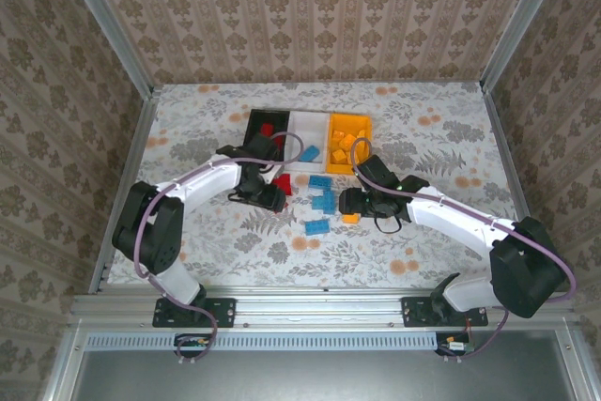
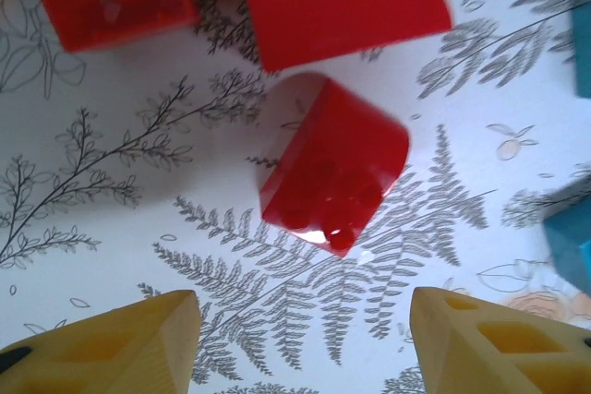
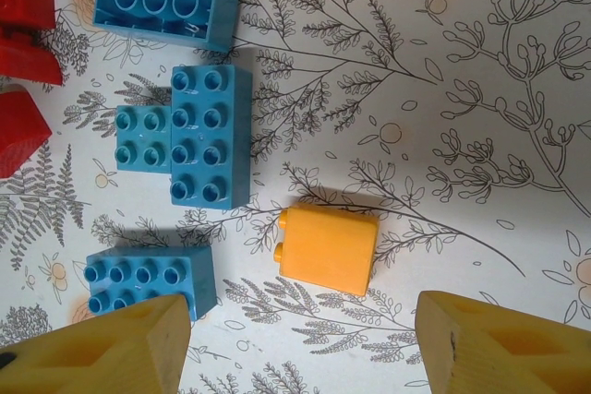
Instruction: Sort the legos into containers by color
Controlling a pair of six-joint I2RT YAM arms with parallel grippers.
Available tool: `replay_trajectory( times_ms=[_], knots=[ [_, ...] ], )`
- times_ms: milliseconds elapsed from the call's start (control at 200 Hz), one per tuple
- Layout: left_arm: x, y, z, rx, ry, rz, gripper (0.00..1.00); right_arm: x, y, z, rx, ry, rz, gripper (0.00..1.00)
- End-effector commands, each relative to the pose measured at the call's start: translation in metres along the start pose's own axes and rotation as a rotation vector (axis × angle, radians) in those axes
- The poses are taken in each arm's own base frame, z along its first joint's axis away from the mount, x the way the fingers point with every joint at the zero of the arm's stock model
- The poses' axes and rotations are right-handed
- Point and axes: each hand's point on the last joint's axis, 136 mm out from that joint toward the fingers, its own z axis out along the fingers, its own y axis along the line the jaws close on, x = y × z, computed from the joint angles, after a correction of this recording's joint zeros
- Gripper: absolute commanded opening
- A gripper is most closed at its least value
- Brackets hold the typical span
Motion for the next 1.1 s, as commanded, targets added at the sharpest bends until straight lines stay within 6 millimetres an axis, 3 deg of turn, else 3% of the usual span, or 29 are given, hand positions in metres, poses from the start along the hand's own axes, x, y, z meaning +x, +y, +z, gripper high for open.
replay_trajectory(
  times_ms=[0, 595, 870, 1095],
  knots=[
    [-0.011, 0.002, 0.002, -0.032, -0.034, 0.043, 0.62, 0.004, 0.003, -0.004, -0.013, -0.001, 0.008, 0.67],
    [-0.032, -0.015, 0.031, -0.02, 0.002, 0.102, 0.62, 0.007, -0.002, -0.006, 0.003, -0.004, 0.008, 0.67],
    [-0.027, -0.017, 0.045, -0.035, 0.035, 0.117, 0.61, 0.007, -0.003, -0.005, 0.005, -0.005, 0.009, 0.67],
    [-0.02, -0.018, 0.051, -0.061, 0.054, 0.125, 0.48, 0.006, -0.002, -0.006, 0.004, -0.012, 0.012, 0.67]
  ],
)
